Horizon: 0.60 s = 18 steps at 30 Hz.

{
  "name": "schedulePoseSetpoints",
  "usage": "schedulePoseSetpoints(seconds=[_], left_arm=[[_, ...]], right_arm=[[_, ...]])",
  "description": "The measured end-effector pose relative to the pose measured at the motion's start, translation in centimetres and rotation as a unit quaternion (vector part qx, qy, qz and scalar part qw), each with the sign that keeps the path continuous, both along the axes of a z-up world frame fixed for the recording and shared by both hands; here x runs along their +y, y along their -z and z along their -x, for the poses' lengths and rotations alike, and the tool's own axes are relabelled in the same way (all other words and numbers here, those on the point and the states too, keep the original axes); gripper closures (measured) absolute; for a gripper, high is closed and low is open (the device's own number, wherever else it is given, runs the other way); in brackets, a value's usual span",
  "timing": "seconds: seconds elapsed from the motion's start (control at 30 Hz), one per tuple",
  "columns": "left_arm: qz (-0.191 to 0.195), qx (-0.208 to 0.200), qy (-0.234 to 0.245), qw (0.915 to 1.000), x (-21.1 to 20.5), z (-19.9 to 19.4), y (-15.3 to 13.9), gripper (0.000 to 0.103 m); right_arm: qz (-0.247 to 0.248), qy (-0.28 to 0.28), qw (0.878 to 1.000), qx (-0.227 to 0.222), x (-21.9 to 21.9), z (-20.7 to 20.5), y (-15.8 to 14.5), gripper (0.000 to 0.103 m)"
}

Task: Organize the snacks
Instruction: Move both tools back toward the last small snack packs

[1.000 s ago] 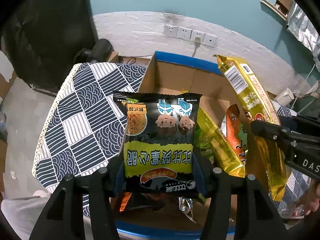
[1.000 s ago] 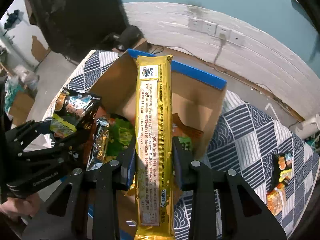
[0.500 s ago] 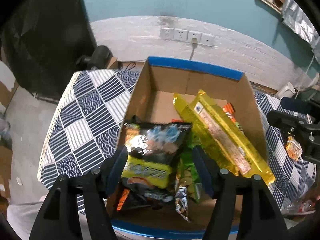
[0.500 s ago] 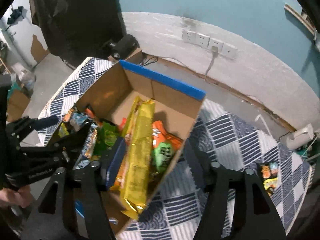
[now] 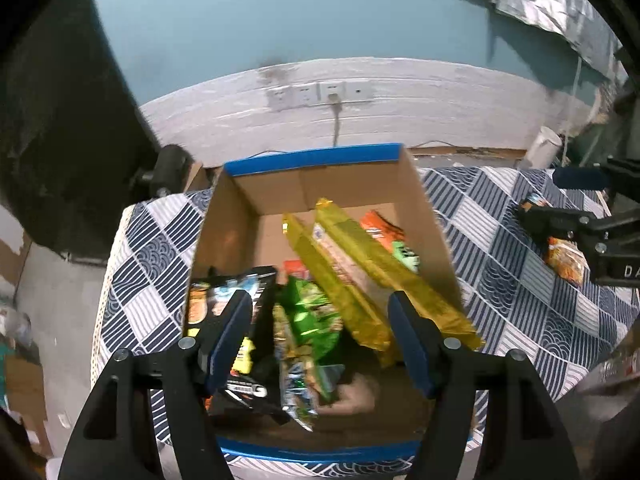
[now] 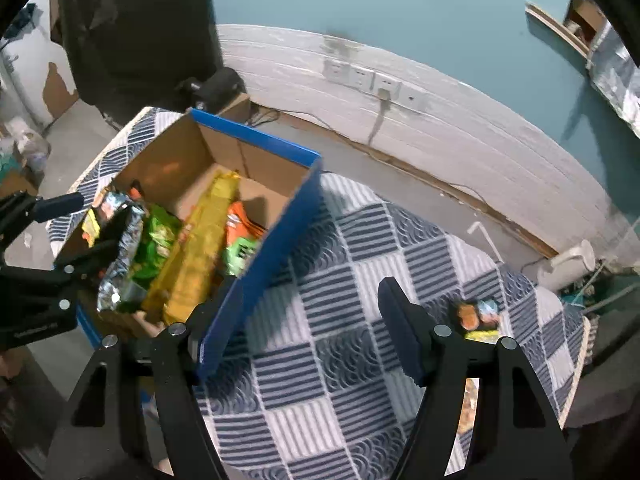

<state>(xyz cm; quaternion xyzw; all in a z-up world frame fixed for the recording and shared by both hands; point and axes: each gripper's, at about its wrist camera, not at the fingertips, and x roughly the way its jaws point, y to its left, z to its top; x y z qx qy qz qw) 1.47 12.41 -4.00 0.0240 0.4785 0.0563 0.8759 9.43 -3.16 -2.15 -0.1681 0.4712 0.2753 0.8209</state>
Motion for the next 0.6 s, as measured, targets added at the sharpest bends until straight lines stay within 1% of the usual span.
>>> schedulePoseSetpoints(seconds=[0.13,0.23,0.37,0.6], left_arm=[[-0.006,0.0,0.02,0.9998,-2.0,-0.1,-0.2,0.031],[-0.003,0.005,0.027,0.9996,-3.3,-0.3,0.0,0.031],[0.003,0.013,0.041,0.9991,-5.3,-0.7,0.1,0.031],[-0.011,0.027,0.071,0.9971,-8.9,-1.5,1.0,0.03]], right_arm=[[0.01,0.003,1.0,-0.005,-2.3,0.2,-0.3,0.027],[0.023,0.004,1.0,-0.007,-4.3,0.2,-0.3,0.027],[0.031,0.022,0.999,0.01,-7.9,-0.7,0.1,0.027],[0.029,0.059,0.997,0.04,-13.8,-3.0,1.3,0.027]])
